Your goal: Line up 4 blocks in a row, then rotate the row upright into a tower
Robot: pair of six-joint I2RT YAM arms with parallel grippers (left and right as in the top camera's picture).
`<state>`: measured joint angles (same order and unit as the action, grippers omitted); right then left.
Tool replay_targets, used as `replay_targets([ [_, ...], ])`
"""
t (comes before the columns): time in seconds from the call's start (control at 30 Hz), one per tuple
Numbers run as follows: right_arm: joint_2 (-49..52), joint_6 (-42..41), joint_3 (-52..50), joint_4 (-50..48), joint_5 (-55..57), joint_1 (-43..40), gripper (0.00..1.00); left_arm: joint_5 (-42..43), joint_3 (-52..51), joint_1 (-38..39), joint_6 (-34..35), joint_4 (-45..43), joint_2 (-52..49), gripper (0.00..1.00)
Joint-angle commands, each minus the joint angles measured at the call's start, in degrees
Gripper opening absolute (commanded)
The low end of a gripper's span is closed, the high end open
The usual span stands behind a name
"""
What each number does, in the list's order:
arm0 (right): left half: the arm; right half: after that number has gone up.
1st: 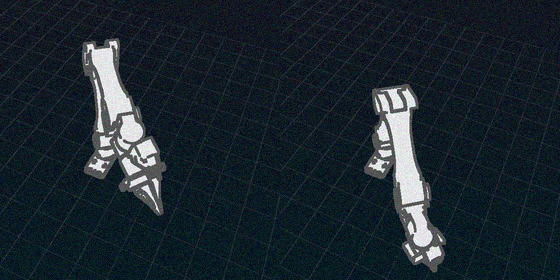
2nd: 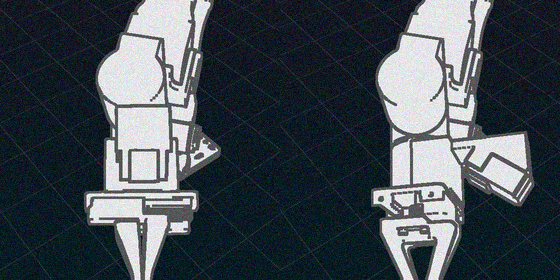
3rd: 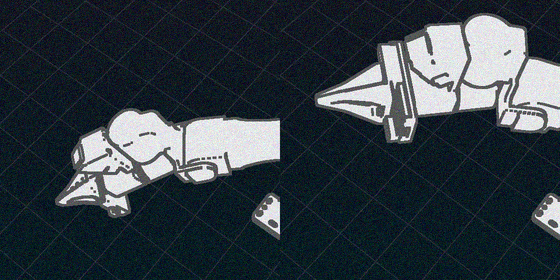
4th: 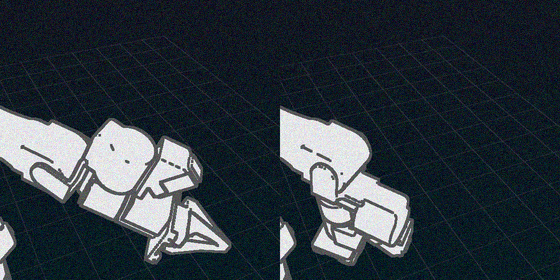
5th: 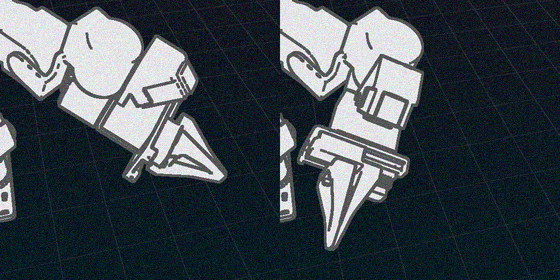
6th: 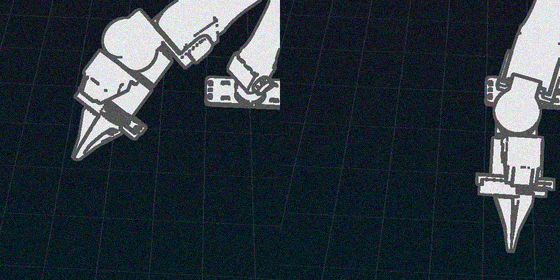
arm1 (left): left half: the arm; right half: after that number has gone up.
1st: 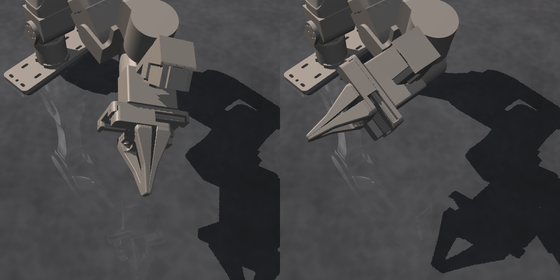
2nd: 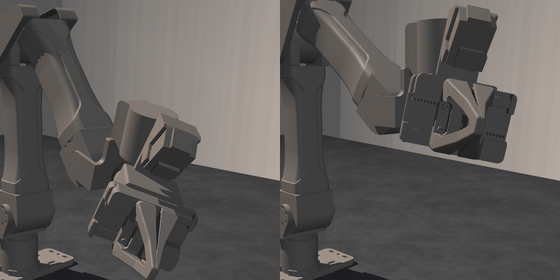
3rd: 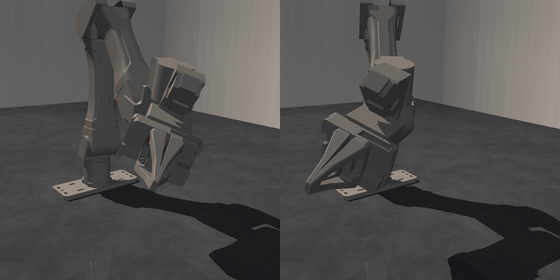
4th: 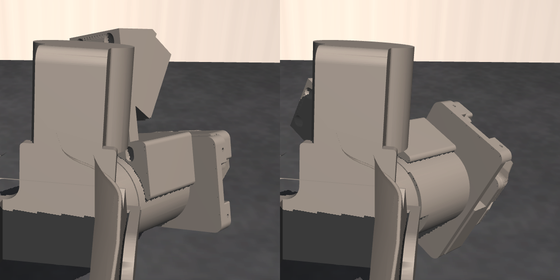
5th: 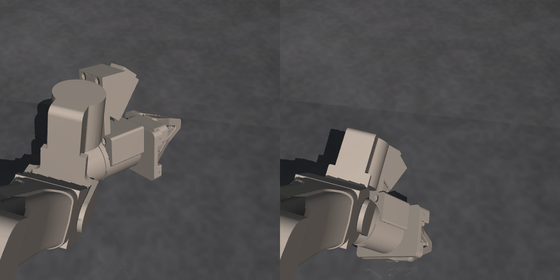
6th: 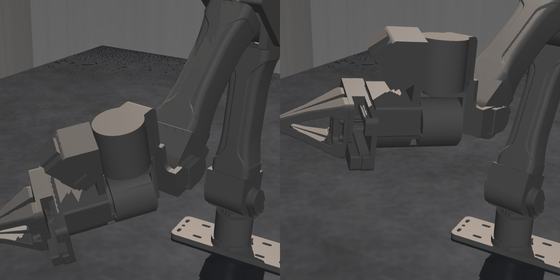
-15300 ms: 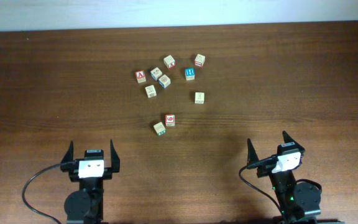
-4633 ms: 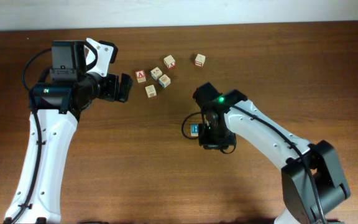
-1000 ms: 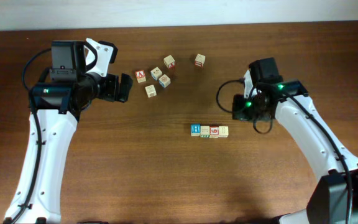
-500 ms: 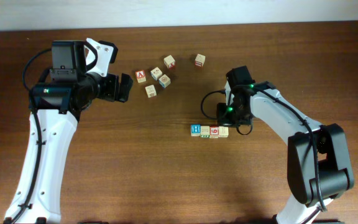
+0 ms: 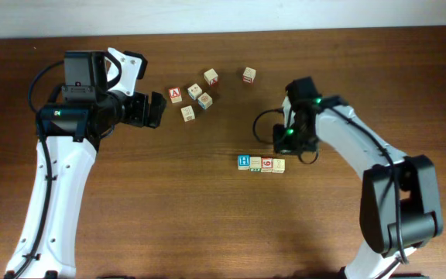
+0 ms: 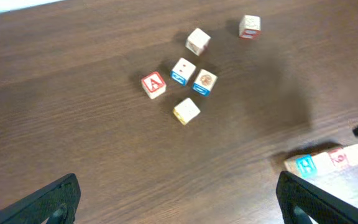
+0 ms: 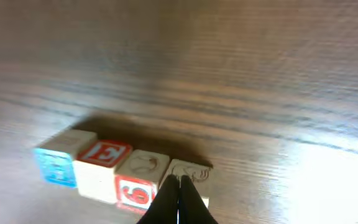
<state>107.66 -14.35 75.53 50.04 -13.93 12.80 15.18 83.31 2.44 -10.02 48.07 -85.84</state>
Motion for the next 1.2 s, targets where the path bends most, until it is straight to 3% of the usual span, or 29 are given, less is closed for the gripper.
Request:
replay_targets([
  [0.0, -6.03, 1.90, 5.18, 6.19, -3.89, -0.96, 0.04, 8.68, 0.85, -0.07, 0.44, 0.72, -1.31, 0.93],
  [0.03, -7.48, 1.88, 5.16, 9.90, -4.11, -0.70, 0.04, 14.38, 0.68, 0.72, 2.51, 0.92, -2.86, 0.73],
  [0.1, -7.54, 1.88, 3.08, 14.58, -4.15, -0.70, 0.04, 16.06, 0.07, 3.69, 5.79, 1.77, -5.88, 0.56],
  [0.23, -7.43, 1.20, -6.71, 8.04, -3.65, 1.51, 0.04, 12.11, 0.07, 7.78, 17.92, 2.14, -14.64, 0.29],
  [0.27, -7.15, 0.37, -7.78, 6.58, -2.62, 2.21, 0.04, 11.98, 0.07, 8.00, 19.54, 2.12, -16.37, 0.28],
  [0.4, -5.14, 0.11, -8.68, 4.52, -0.37, 3.28, 0.04, 10.34, 0.07, 8.07, 19.65, 1.97, -18.84, 0.27],
  [0.57, -1.11, -0.04, -8.76, 2.80, -0.15, 3.87, 0.04, 8.96, 0.07, 8.09, 19.63, 1.99, -18.84, 0.35],
  [0.87, -1.09, -0.02, -8.79, 0.09, 0.87, 3.87, 0.04, 8.96, 0.07, 8.07, 19.61, 1.95, -18.84, 0.49],
  [1.0, -1.11, -0.02, -8.76, 0.48, 0.55, 3.87, 0.04, 8.96, 0.07, 8.07, 19.61, 1.95, -18.84, 0.50],
  [1.07, -2.73, 0.39, -8.35, 0.39, -5.44, 4.31, 0.04, 8.72, 0.07, 8.07, 19.61, 1.86, -18.84, 0.52],
  [1.17, -5.46, -1.18, -7.39, -0.15, -5.81, 7.08, 0.04, 7.50, 0.07, 8.07, 19.63, 1.70, -18.84, 0.58],
])
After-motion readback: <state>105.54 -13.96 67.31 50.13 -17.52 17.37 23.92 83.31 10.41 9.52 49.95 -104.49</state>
